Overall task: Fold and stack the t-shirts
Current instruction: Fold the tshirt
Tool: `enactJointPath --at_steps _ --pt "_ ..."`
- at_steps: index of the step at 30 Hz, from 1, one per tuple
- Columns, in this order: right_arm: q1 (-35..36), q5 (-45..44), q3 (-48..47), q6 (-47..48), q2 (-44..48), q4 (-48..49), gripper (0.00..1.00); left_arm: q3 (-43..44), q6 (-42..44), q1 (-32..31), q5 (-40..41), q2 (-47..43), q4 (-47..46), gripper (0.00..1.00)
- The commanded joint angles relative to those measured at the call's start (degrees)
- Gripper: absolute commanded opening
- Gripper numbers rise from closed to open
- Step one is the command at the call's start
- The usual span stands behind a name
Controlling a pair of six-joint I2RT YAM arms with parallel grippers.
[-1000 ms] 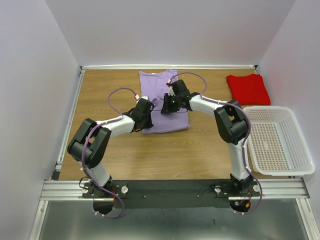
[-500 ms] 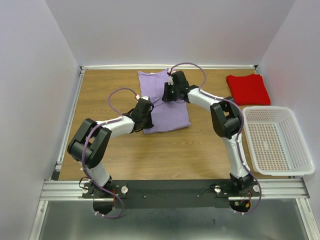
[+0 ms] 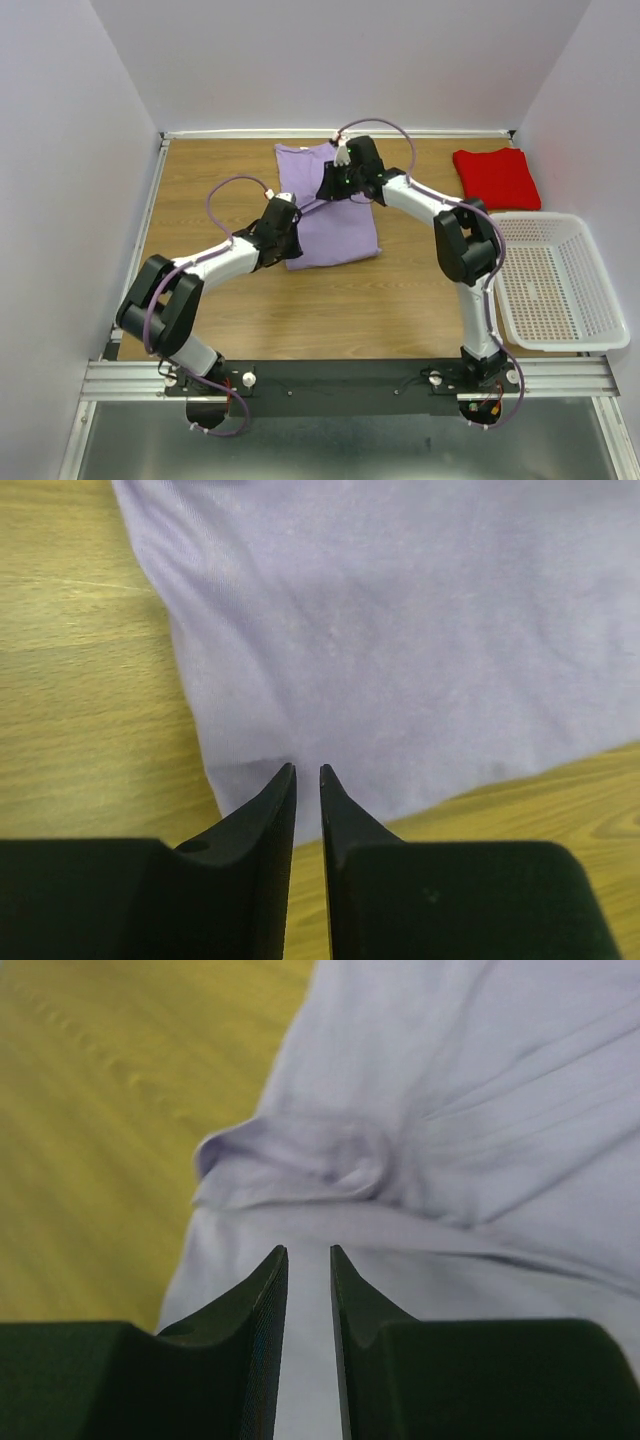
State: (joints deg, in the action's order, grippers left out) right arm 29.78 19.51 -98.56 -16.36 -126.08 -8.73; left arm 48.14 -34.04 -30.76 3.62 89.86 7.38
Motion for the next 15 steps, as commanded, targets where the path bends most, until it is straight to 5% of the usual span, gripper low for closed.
enactJointPath --at_steps 1,15 --pt "4.7 9.0 4.9 1.0 4.0 1.3 0.31 -0.9 -0.4 0.2 1.5 -5.4 1.7 0.23" --pt "8.8 7.7 2.8 0.1 -4.7 5.1 0.31 -7.9 -1.6 4.3 2.6 -18.1 6.9 0.22"
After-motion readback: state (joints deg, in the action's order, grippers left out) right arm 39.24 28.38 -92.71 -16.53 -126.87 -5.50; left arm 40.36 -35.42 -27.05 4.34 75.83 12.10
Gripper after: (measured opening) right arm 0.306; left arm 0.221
